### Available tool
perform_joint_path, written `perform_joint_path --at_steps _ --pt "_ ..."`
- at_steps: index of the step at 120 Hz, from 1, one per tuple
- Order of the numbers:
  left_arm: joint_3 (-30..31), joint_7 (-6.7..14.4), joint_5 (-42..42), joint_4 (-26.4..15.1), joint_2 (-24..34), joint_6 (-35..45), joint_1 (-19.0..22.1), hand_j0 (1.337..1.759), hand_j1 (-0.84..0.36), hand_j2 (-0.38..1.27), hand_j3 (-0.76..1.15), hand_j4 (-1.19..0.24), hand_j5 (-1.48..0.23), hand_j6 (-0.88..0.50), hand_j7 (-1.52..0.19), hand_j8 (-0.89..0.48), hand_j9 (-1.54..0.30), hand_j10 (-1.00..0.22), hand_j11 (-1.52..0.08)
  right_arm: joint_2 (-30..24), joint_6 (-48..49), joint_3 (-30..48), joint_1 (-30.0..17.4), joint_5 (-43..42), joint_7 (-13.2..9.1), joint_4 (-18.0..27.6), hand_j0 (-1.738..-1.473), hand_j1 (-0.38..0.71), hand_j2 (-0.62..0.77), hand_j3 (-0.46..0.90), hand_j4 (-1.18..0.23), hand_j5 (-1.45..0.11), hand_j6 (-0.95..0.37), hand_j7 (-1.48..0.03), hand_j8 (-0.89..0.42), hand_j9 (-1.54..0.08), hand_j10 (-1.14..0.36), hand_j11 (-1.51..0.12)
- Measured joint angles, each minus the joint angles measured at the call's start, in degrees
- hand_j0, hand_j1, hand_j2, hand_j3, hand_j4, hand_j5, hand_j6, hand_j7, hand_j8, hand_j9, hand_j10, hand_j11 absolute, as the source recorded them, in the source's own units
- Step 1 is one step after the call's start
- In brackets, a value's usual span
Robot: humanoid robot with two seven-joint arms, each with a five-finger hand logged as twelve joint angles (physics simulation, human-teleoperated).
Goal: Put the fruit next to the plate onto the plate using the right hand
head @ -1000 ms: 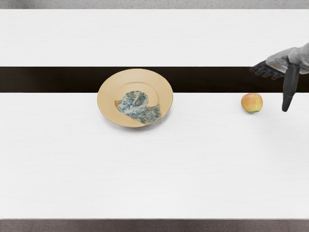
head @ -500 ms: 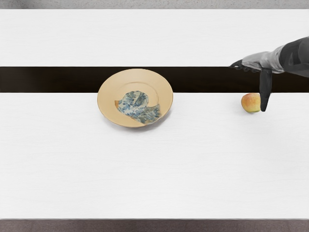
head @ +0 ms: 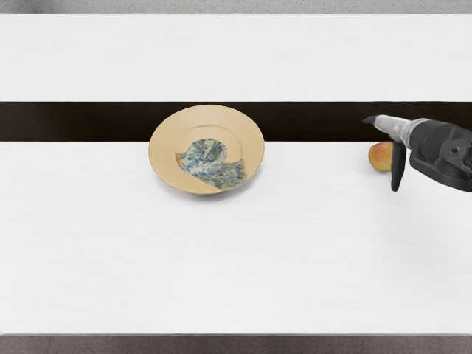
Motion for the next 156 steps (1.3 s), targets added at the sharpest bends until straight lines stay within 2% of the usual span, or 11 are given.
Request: perform_joint_path --at_steps 27,49,96,129,156 --pt "0.0 0.0 0.0 0.0 0.0 0.0 0.0 1.658 0.35 0.0 0.0 0.0 0.0 0.0 0.0 0.0 0.0 0.0 0.0 0.5 -5.7 -0.2 -1.6 -3.8 0.0 -0.2 -1.658 -0.18 -0.03 0.0 -0.15 -0.19 -0.15 -0.19 -0.15 -0.19 -0.15 -0.19" --pt "0.0 0.0 0.0 0.0 0.0 0.0 0.0 1.658 0.35 0.0 0.0 0.0 0.0 0.0 0.0 0.0 0.0 0.0 0.0 2.0 -8.8 -0.9 -3.5 -7.1 0.0 -1.9 -1.658 -0.14 -0.03 0.0 -0.18 -0.23 -0.19 -0.23 -0.18 -0.23 -0.18 -0.23" --pt "0.0 0.0 0.0 0.0 0.0 0.0 0.0 1.658 0.35 0.0 0.0 0.0 0.0 0.0 0.0 0.0 0.0 0.0 0.0 5.1 -10.1 -2.1 -5.4 -7.9 0.0 -4.7 -1.658 -0.02 -0.05 0.0 -0.28 -0.36 -0.28 -0.36 -0.28 -0.36 -0.28 -0.36" --pt "0.0 0.0 0.0 0.0 0.0 0.0 0.0 1.658 0.35 0.0 0.0 0.0 0.0 0.0 0.0 0.0 0.0 0.0 0.0 5.1 -10.2 -2.1 -5.8 -7.7 0.0 -5.4 -1.658 0.15 -0.08 0.0 -0.44 -0.54 -0.43 -0.55 -0.35 -0.55 -0.42 -0.55" --pt "0.0 0.0 0.0 0.0 0.0 0.0 0.0 1.658 0.35 0.0 0.0 0.0 0.0 0.0 0.0 0.0 0.0 0.0 0.0 5.2 -10.2 -2.0 -5.9 -7.3 0.0 -6.8 -1.651 0.17 -0.02 0.0 -0.53 -0.67 -0.42 -0.68 -0.33 -0.69 -0.42 -0.69"
